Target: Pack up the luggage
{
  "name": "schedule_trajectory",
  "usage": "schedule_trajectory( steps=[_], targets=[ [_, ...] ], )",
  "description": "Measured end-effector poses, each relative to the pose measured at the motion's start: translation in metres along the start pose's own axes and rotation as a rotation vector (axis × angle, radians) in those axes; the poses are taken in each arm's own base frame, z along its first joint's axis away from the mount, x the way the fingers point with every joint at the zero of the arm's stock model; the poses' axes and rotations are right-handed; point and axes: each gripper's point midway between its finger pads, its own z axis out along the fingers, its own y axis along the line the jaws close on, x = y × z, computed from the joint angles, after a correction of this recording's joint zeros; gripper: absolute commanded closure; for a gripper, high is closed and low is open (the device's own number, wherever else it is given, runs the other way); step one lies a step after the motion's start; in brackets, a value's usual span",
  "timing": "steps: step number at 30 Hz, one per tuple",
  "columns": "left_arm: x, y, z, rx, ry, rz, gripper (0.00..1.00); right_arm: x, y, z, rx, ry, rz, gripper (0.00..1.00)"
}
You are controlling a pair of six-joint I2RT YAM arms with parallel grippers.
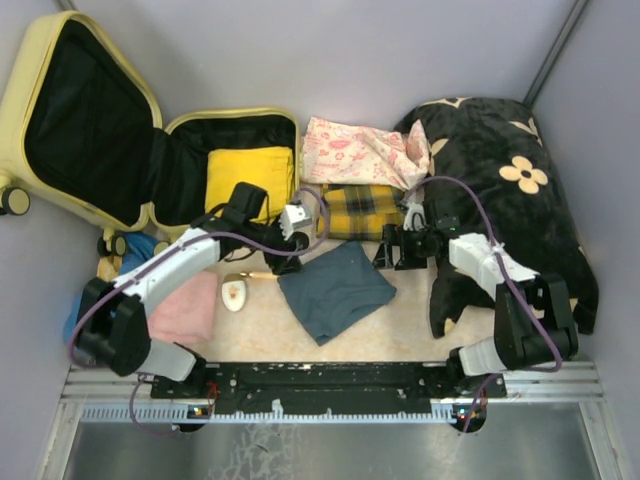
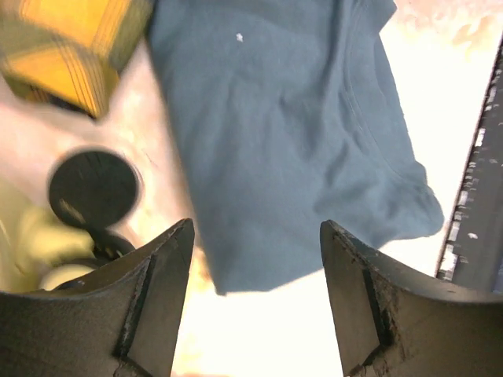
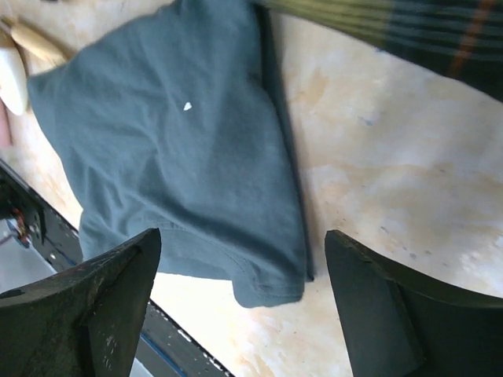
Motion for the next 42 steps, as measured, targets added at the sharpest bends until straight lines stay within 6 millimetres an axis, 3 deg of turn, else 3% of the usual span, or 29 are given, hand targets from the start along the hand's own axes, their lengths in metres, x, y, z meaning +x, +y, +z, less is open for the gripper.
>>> schedule_trajectory(
  steps=[3, 8, 11, 19, 22, 25, 28, 34, 42],
  targets=[
    [0.016, -0.008, -0.02, -0.029, -0.023, -0.155, 0.24, 0.008, 0.007, 0.014, 0.0, 0.05, -0.051, 0.18],
    [0.041, -0.022, -0.036, -0.072, -0.058, -0.413, 0.15, 0.009, -0.004, 0.033, 0.056, 0.1, -0.095, 0.25],
    [0.046, -0.034, -0.038, -0.079, -0.081, -0.523, 0.14, 0.014, -0.011, 0.044, 0.084, 0.138, -0.11, 0.32],
    [0.088, -0.056, -0.025, -0.115, -0.007, -0.857, 0.13, 0.047, 0.016, 0.056, -0.019, 0.205, -0.124, 0.5],
    [0.1, -0.07, -0.017, -0.105, 0.038, -0.913, 0.13, 0.058, 0.017, 0.052, -0.033, 0.215, -0.099, 0.49],
    [0.102, -0.076, -0.008, -0.091, 0.065, -0.972, 0.13, 0.066, 0.019, 0.048, -0.045, 0.216, -0.077, 0.27],
    [0.11, -0.075, -0.003, -0.115, 0.084, -1.028, 0.13, 0.065, 0.022, 0.039, -0.051, 0.188, -0.053, 0.18],
    [0.125, -0.072, 0.002, -0.173, 0.1, -1.1, 0.19, 0.063, 0.0, 0.024, 0.02, 0.122, 0.024, 0.27],
    [0.121, -0.07, 0.018, -0.184, 0.09, -1.113, 0.32, 0.066, 0.011, 0.038, -0.021, 0.13, 0.0, 0.42]
  ],
)
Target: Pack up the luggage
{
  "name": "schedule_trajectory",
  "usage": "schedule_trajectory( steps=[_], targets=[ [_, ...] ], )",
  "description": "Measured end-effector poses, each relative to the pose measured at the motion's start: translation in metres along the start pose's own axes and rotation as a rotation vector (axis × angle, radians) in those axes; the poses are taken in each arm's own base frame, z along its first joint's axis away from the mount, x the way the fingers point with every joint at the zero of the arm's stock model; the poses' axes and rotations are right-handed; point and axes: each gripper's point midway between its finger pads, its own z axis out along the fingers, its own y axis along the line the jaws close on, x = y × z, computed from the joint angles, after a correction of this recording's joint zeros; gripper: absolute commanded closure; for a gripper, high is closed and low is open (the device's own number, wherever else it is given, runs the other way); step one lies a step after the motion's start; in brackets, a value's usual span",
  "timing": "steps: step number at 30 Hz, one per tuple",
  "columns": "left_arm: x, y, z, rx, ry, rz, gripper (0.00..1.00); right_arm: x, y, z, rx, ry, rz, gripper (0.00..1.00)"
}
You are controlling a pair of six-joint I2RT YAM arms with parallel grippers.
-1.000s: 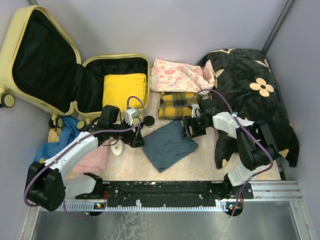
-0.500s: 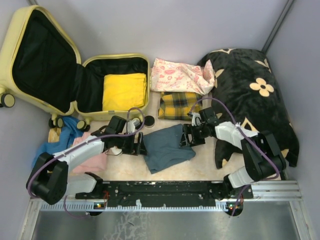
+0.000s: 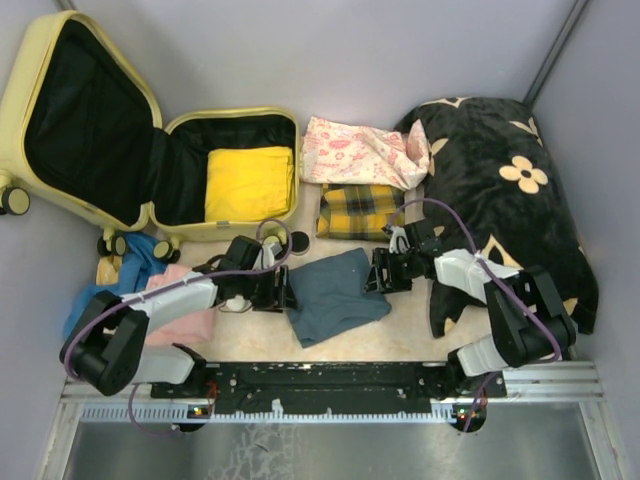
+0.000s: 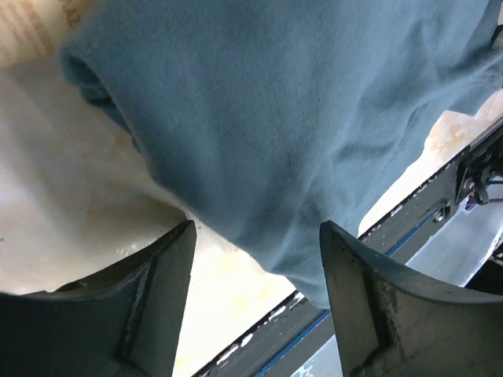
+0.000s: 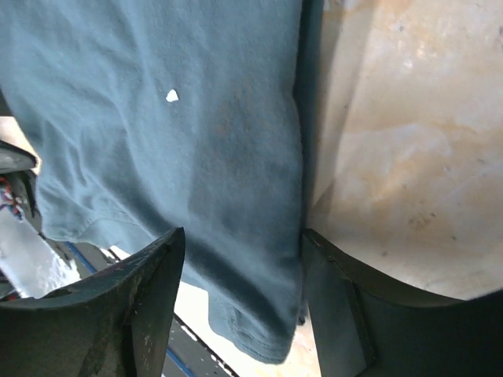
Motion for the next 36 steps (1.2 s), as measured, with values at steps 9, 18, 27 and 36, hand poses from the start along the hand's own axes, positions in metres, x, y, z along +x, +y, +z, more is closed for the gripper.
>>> schedule_trajectory(
  steps=[9, 18, 27, 36],
  targets=[
    [-0.009, -0.007, 0.015, 0.008, -0.004, 0.006, 0.56, -0.002, -0.001, 0.01, -0.022, 0.014, 0.02, 0.73],
    [-0.014, -0.026, 0.019, 0.023, 0.01, 0.102, 1.0, 0.007, 0.003, -0.011, 0.002, -0.036, 0.001, 1.0],
    [-0.06, -0.082, -0.016, 0.124, -0.07, 0.301, 1.0, -0.016, 0.033, -0.059, 0.003, -0.188, -0.078, 1.0],
    [-0.12, -0.116, -0.075, 0.158, -0.201, 0.481, 1.0, -0.069, 0.072, -0.109, -0.006, -0.368, -0.101, 1.0]
  ],
)
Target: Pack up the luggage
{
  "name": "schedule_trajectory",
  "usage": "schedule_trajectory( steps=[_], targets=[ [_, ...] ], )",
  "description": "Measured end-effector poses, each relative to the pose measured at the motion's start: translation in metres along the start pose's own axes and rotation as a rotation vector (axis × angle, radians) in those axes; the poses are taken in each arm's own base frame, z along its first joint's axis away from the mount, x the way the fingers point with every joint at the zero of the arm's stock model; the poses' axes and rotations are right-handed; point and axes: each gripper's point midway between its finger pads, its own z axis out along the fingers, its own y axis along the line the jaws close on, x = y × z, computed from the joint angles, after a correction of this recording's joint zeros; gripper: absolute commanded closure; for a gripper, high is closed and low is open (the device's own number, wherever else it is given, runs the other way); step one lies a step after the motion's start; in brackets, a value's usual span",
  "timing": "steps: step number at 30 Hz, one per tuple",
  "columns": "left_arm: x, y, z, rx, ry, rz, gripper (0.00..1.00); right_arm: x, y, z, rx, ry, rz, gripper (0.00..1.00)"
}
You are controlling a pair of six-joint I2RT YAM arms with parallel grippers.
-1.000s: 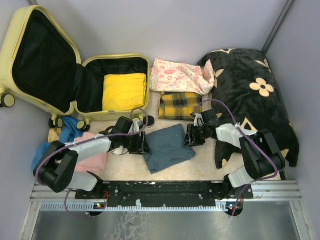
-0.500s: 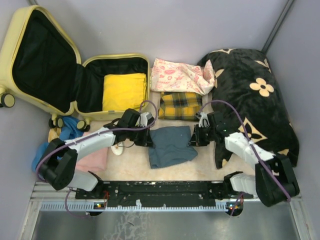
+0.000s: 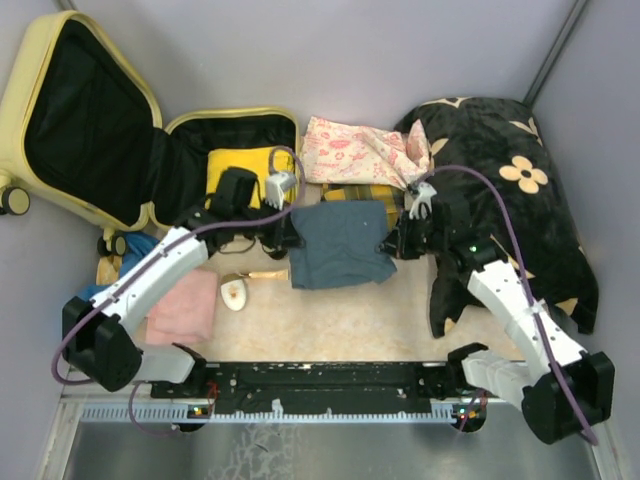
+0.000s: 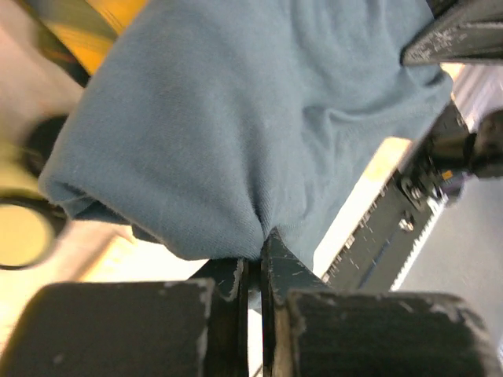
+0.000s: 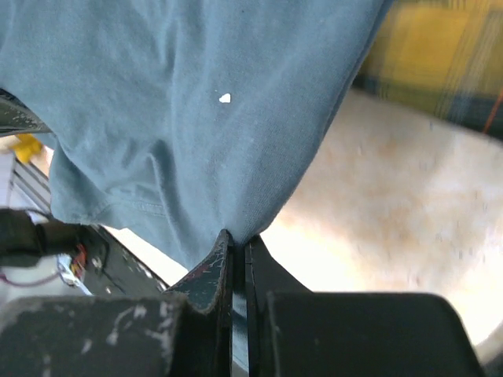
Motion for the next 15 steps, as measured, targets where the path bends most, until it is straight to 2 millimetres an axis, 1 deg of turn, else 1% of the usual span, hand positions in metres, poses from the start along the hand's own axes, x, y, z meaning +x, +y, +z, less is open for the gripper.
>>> schedule_trajectory(
  steps=[3, 4, 5, 7, 10, 11, 13, 15],
  targets=[
    [-0.042, 0.021, -0.022, -0.048, -0.072, 0.034, 1.0, -0.044, 0.016, 0.006, -0.021, -0.065, 0.0, 1.0],
    [-0.059, 0.032, -0.031, -0.068, -0.096, 0.045, 1.0, -0.061, 0.022, 0.011, -0.031, -0.088, -0.004, 1.0],
    [-0.074, 0.042, -0.039, -0.091, -0.121, 0.055, 1.0, -0.074, 0.027, 0.016, -0.04, -0.101, -0.01, 1.0],
    [-0.097, 0.064, -0.053, -0.136, -0.159, 0.069, 1.0, -0.106, 0.044, 0.029, -0.07, -0.133, -0.029, 1.0],
    [-0.119, 0.098, -0.072, -0.203, -0.195, 0.069, 1.0, -0.143, 0.069, 0.053, -0.12, -0.163, -0.062, 1.0],
    [-0.125, 0.111, -0.078, -0.227, -0.202, 0.062, 1.0, -0.157, 0.079, 0.065, -0.138, -0.173, -0.077, 1.0],
    [-0.13, 0.133, -0.088, -0.266, -0.208, 0.043, 1.0, -0.17, 0.094, 0.085, -0.164, -0.178, -0.101, 1.0],
    [-0.133, 0.156, -0.098, -0.303, -0.215, 0.019, 1.0, -0.177, 0.11, 0.11, -0.186, -0.171, -0.123, 1.0]
  ],
)
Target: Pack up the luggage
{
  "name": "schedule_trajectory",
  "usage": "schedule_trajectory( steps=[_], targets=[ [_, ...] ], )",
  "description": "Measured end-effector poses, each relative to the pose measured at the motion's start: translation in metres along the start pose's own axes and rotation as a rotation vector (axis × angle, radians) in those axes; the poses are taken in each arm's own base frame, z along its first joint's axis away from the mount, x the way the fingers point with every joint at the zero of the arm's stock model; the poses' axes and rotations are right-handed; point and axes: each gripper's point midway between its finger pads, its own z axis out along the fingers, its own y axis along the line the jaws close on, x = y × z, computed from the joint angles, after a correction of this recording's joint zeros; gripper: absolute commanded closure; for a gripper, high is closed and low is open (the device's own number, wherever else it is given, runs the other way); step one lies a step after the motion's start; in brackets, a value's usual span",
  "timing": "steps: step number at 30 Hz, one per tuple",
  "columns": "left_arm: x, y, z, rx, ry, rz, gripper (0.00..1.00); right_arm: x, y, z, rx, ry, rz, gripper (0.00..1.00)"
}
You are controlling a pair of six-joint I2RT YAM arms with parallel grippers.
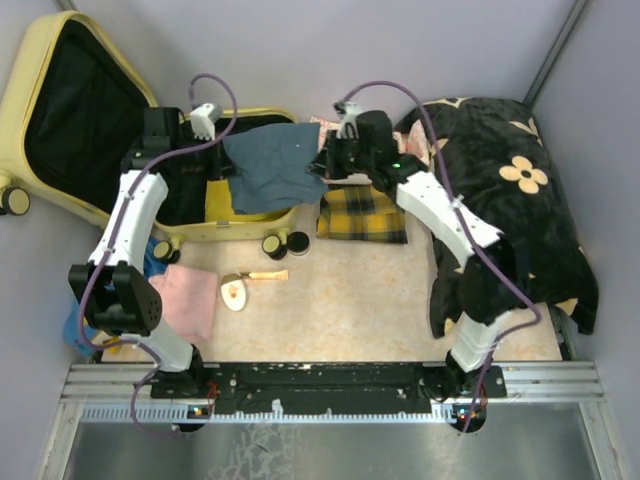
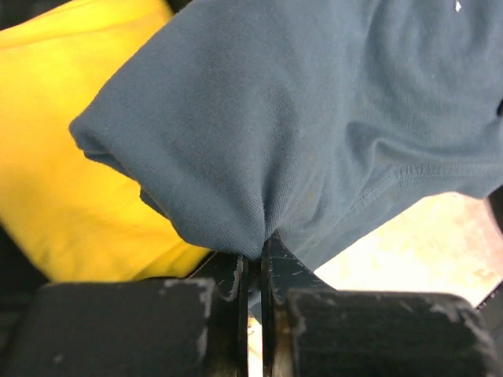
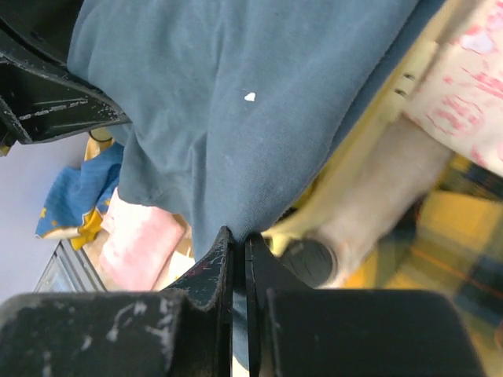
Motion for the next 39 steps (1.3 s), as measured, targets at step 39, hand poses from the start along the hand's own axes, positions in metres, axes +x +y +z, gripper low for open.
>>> schedule_trajectory(
  steps=[39],
  targets=[
    [0.103, 0.169, 0.069, -0.209, 0.185, -0.143, 0.91, 0.091, -0.057, 0.163, 0.277, 0.117, -0.37, 0.96]
  ],
)
